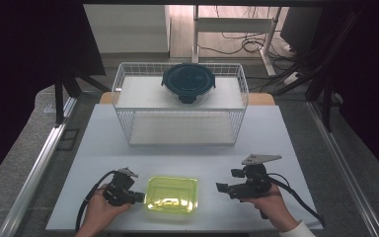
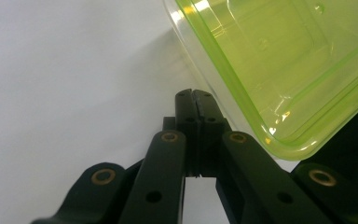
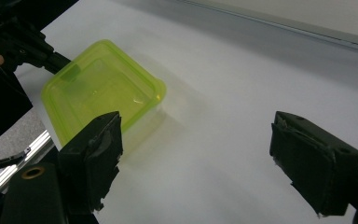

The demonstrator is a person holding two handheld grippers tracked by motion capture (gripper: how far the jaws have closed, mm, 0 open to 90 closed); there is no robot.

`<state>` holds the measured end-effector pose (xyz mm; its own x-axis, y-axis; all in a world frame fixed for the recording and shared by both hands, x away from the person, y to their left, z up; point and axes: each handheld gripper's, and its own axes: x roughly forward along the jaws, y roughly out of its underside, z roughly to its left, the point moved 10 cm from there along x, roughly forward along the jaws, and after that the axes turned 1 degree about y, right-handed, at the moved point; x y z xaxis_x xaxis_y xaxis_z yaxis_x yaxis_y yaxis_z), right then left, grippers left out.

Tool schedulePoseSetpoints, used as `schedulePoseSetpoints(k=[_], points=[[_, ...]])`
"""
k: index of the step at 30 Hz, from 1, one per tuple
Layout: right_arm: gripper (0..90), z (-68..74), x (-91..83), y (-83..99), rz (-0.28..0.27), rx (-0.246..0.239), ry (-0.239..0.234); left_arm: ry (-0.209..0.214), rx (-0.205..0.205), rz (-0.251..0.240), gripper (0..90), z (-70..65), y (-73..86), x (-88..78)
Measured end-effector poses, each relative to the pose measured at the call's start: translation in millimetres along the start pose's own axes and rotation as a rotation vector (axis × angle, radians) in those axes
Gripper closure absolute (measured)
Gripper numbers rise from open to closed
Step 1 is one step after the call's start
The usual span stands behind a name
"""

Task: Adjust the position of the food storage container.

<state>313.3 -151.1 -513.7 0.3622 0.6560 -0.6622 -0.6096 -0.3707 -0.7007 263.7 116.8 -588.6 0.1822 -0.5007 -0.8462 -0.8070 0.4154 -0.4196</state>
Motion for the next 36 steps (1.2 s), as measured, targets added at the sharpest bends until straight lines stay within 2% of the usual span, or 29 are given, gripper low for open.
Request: schedulePoseSetpoints(k=[10,16,21,26,29,31,36], points=[[16.4,-2.8,-0.6,1.0,0.000,0.003,0.006,0.039,0.036,0.015,89.9,-19.1,-12.4,14.4],[16.4,-2.8,-0.6,0.9,-0.002,0.005,0.005,0.021,0.024,-0.001,89.9,-14.2,-12.6,12.5],[16.4,-2.0,-0.5,1.7,0.001,0.007,0.003,-0.007,-0.008,-0.059,89.9,-2.2,-10.9,-0.3],[16.4,-3.1,-0.2,1.8,0.004,0.008,0.008,-0.029,-0.035,-0.154,88.9,5.1,-14.6,-17.1],[16.4,-3.0,1.1,3.1,0.007,0.008,0.008,-0.044,-0.032,-0.194,86.8,8.0,-16.3,-26.6],[16.4,-3.3,1.4,4.0,0.009,0.010,0.009,-0.055,-0.041,-0.230,82.7,10.0,-18.2,-32.0],[16.4,-5.8,0.2,6.6,0.005,0.026,0.012,-0.092,-0.083,-0.288,50.4,15.2,-21.6,-39.8]])
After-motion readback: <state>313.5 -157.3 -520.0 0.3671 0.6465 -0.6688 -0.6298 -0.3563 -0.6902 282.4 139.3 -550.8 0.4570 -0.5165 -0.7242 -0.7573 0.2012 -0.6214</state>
